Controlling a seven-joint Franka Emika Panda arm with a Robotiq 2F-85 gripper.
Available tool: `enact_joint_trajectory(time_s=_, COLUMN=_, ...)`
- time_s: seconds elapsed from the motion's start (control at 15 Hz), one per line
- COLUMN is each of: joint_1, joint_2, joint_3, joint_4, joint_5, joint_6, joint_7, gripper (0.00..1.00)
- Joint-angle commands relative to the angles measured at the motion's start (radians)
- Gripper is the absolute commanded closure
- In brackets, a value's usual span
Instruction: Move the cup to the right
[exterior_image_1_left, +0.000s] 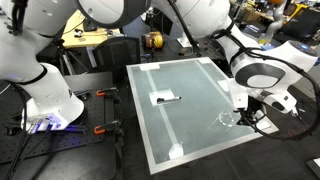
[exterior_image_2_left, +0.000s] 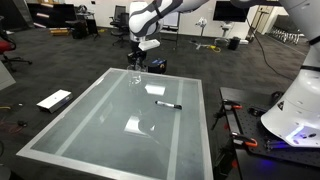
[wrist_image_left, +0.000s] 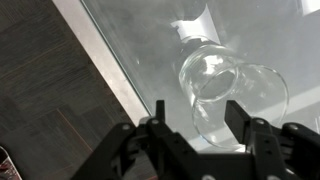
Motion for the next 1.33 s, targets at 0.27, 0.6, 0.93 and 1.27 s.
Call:
enact_joint_trajectory(time_s=0.27, joint_1=0.030, joint_2=-0.085, joint_3=-0.015, joint_4=-0.055, joint_5=-0.008, joint_6=-0.002, joint_7=0.025, gripper=0.00)
enact_joint_trajectory(time_s=0.6, joint_1=0.053, joint_2=-0.208, joint_3=-0.005, joint_4=-0.172, joint_5=-0.016, joint_6=0.046, joint_7=-0.012, gripper=0.00)
enact_joint_trajectory(time_s=0.93, joint_1=0.106, joint_2=-0.379, joint_3=0.005, joint_4=-0.354, joint_5=-0.053, joint_6=0.075, joint_7=-0.057, gripper=0.00)
enact_joint_trajectory(time_s=1.27, joint_1=0.176, joint_2=-0.544, joint_3=0.004, joint_4=-0.559, joint_5=-0.119, joint_6=0.130, joint_7=-0.041, gripper=0.00)
